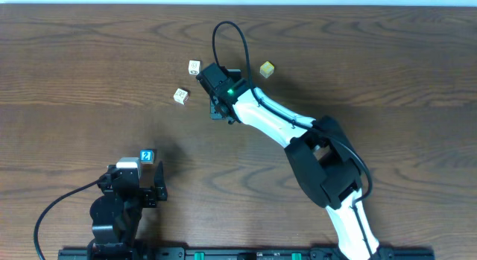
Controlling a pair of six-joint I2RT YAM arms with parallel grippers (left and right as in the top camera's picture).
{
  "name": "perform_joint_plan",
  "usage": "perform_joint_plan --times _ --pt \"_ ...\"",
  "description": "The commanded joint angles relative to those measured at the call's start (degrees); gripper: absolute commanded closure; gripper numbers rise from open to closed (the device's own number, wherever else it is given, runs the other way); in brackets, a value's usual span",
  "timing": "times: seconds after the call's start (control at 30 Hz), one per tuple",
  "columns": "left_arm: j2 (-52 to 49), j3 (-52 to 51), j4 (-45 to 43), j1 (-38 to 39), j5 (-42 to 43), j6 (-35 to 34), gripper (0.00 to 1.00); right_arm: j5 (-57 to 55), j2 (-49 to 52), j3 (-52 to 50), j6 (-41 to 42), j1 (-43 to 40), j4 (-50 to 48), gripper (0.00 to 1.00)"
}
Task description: Spell out Ai2
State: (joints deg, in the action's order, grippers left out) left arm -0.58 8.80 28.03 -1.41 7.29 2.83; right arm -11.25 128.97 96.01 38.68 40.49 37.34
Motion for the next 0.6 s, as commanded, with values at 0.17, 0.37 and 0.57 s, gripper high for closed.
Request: perform_joint_plan --times 0.17,0.37,0.57 --pt "0.3 -1.0 -0.1 -0.1 0.0 -0.2 0.05 -2.9 0.8 0.2 -1.7 -2.4 -1.8 0.48" --pt "0.3 -1.0 -0.1 -0.1 0.0 -0.2 0.05 -3.0 0.8 4.9 -6.4 -3.8 -2.4 0.46" --pt "0.3 -1.0 -0.1 -0.1 0.0 -0.2 0.05 -3.9 0.8 15.2 -10.5 -4.2 2.6 0.46"
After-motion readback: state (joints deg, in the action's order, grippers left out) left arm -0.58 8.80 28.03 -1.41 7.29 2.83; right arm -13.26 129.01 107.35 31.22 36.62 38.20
